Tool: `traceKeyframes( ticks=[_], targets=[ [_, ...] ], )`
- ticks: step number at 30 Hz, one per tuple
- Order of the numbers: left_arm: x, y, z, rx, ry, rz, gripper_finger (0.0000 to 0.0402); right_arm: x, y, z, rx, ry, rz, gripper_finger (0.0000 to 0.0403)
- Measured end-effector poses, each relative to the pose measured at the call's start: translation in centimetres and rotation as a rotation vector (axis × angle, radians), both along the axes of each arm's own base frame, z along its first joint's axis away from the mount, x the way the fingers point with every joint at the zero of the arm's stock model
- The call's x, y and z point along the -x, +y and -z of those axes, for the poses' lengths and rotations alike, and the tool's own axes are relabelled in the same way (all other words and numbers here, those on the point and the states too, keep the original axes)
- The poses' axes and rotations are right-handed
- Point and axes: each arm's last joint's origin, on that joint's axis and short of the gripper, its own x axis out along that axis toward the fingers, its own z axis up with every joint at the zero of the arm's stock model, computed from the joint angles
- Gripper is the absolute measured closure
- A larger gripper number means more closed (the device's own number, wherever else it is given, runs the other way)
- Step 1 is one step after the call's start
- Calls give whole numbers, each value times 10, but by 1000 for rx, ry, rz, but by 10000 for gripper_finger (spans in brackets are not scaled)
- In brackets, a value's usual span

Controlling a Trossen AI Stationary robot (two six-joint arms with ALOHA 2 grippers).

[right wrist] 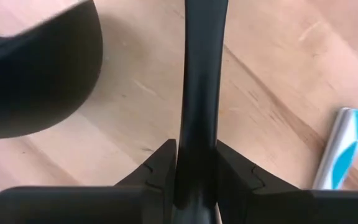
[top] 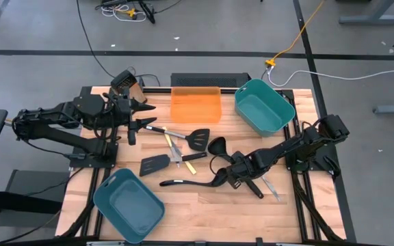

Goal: Pick & Place Kitchen Items
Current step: Put the right black ladle into the blue bin

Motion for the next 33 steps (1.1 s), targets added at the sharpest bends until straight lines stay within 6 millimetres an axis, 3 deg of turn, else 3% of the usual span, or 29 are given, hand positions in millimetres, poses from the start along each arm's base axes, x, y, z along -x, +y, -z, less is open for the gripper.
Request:
traceKeyframes(
  ticks=[21,33],
  targets=[
    [0,0,0,0,0,0,221,20,-9,-51,18,-147,-41,314],
    [0,0,0,0,0,0,221,7,-14,-109,75,-302,-143,314]
  ],
)
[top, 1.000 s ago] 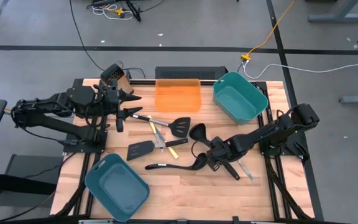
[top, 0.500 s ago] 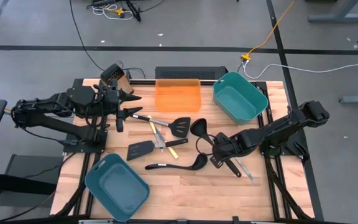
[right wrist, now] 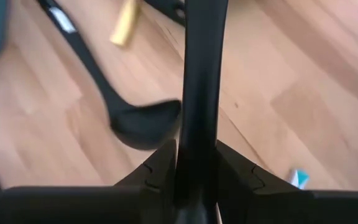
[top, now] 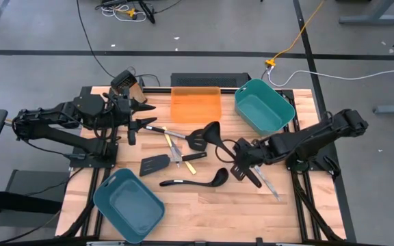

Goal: Pick & Place Kitchen Items
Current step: Put the right black ladle into the blue bin

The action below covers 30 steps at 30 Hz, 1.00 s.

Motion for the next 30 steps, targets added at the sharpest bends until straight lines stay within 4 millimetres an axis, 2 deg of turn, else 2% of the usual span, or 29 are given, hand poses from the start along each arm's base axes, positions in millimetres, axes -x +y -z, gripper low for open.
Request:
traceKeyframes(
  ticks=[12,24,30],
  targets=[
    [0,0,0,0,0,0,221,-14,-3,-56,31,-173,-94,314],
    [0,0,0,0,0,0,221,-16,-2,-79,26,-235,-143,314],
    [0,0,0,0,0,0,221,-10,-7,-95,21,-199,-166,314]
  ],
)
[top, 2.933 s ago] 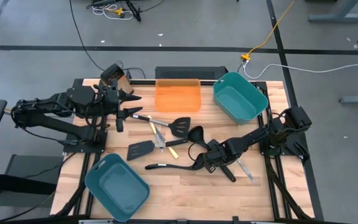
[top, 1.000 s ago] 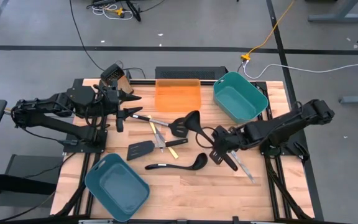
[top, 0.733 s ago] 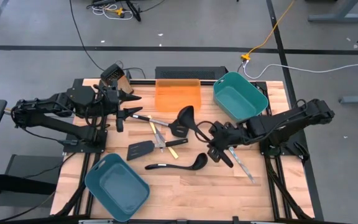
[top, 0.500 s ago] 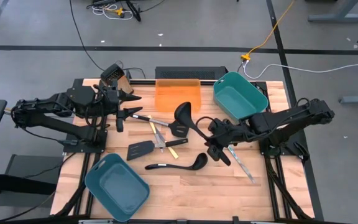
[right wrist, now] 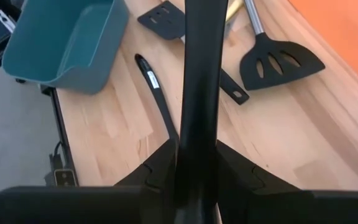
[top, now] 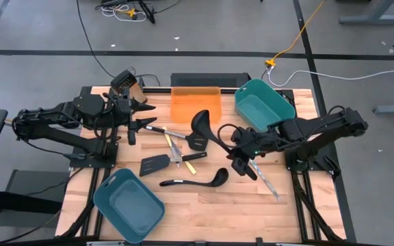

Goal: Pick & Place Kitchen Items
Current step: Put the right black ladle into the blue bin

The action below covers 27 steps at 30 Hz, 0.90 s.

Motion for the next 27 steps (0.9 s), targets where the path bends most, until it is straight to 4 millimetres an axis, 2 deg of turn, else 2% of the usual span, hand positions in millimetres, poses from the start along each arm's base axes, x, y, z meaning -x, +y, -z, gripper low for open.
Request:
traceKeyframes(
  ticks=[6,16,20,27],
  targets=[
    [0,0,0,0,0,0,221,-2,-3,-16,33,53,-45,314],
    [0,0,0,0,0,0,221,-20,-8,-32,73,79,-113,314],
    [0,0,0,0,0,-1,221,-26,-12,-31,57,85,-136,314],
    [0,0,-1,0,-7,-1,221,-38,-18,-18,71,147,-150,314]
  ],
)
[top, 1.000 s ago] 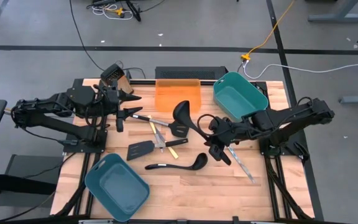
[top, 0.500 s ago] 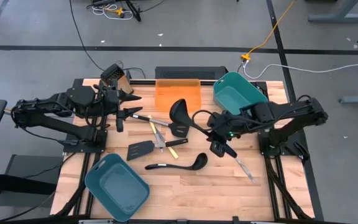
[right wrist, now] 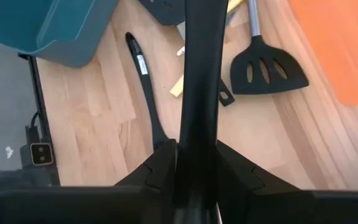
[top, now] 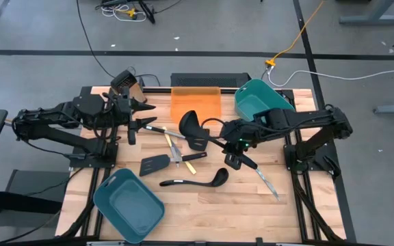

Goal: Pick & Place Kitchen Items
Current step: Put the right black ladle into the blue bin

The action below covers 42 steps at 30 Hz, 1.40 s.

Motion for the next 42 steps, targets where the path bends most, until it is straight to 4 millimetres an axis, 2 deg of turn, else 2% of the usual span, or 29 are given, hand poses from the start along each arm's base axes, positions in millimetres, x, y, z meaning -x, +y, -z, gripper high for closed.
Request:
traceKeyframes(
  ticks=[15,23,37,42],
  targets=[
    [0,0,-2,1,-19,0,221,-39,-23,39,45,114,-4,314],
    [0,0,-2,1,-18,0,221,-44,-33,40,51,83,13,314],
    [0,0,-2,0,-17,-1,221,-44,-33,40,51,81,9,314],
    [0,2,-2,-156,28,-33,221,-44,-33,40,50,80,10,314]
  ],
)
